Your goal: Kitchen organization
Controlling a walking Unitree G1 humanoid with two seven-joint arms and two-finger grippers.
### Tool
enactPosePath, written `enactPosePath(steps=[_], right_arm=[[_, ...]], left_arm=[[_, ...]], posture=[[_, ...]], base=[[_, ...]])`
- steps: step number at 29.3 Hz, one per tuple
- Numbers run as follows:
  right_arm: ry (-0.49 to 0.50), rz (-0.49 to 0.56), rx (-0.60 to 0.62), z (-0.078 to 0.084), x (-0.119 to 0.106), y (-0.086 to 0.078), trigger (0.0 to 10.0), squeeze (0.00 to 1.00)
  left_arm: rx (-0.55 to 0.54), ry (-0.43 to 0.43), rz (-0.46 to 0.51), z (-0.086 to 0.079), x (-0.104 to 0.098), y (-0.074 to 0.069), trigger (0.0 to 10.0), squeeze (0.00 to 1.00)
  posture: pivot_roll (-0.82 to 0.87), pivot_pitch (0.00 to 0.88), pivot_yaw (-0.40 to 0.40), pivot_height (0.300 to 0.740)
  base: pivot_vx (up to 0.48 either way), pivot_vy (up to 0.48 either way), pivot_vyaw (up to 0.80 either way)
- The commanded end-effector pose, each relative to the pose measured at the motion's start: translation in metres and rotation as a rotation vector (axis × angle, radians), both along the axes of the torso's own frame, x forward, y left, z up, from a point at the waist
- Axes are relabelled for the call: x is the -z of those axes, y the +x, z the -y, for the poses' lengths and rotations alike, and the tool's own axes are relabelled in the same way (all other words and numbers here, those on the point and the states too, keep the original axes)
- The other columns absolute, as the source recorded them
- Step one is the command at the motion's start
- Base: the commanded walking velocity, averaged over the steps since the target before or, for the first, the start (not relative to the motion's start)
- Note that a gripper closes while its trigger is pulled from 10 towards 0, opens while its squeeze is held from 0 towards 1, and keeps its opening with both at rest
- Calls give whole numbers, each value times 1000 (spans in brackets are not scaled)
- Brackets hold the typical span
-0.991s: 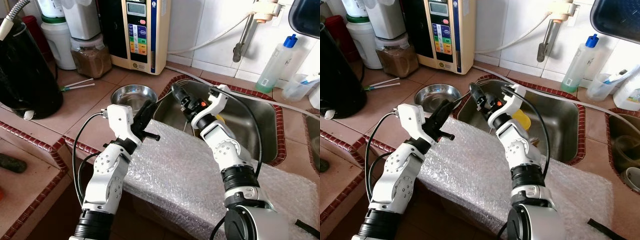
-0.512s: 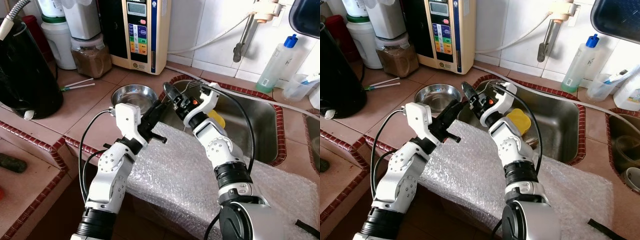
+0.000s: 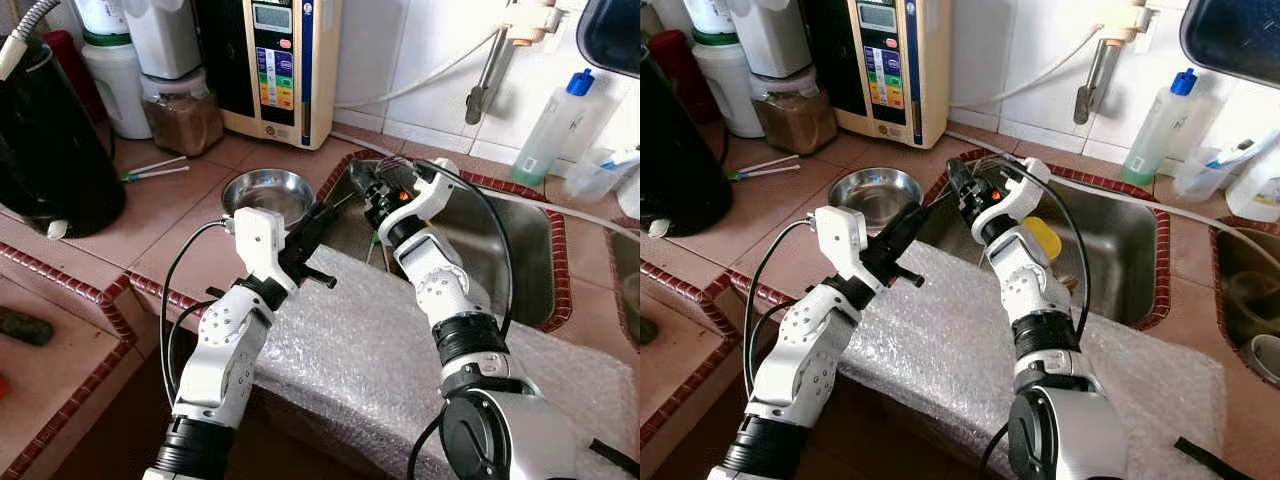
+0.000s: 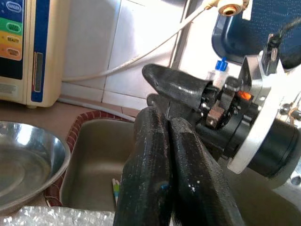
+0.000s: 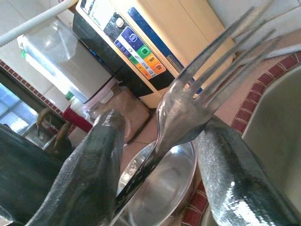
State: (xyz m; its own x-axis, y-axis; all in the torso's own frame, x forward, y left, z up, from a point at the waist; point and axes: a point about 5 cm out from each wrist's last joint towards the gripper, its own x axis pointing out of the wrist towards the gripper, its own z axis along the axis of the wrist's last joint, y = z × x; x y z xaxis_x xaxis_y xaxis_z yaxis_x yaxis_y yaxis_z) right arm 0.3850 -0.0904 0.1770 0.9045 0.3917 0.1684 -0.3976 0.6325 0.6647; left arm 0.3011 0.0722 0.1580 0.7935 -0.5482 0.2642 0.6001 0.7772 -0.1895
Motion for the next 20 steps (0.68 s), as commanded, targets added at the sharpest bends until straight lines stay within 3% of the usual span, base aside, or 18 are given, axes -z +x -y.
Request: enactPosePath(steps=[1, 16, 17, 18, 20], right_arm=[[-14, -29, 37, 6, 5, 1, 0, 0], [-11, -45, 75, 12, 6, 5, 0, 0], [-15, -48, 84, 13, 7, 5, 0, 0], [-13, -51, 93, 14, 7, 5, 0, 0], [-14, -52, 96, 15, 7, 5, 0, 0]], left_arm=[[6, -4, 35, 2, -8, -1, 0, 0], [-13, 19, 31, -1, -6, 1, 0, 0], [-21, 35, 30, -1, -5, 2, 2510, 0], [-32, 43, 27, -2, -4, 3, 9804, 0], [-32, 41, 26, -2, -4, 3, 10000, 0]], posture=[[99, 0, -31, 740], [100, 0, -30, 740], [100, 0, -29, 740], [100, 0, -29, 740], [100, 0, -28, 740]], base=[[0, 0, 0], [0, 0, 0], [0, 0, 0], [0, 0, 0], [0, 0, 0]])
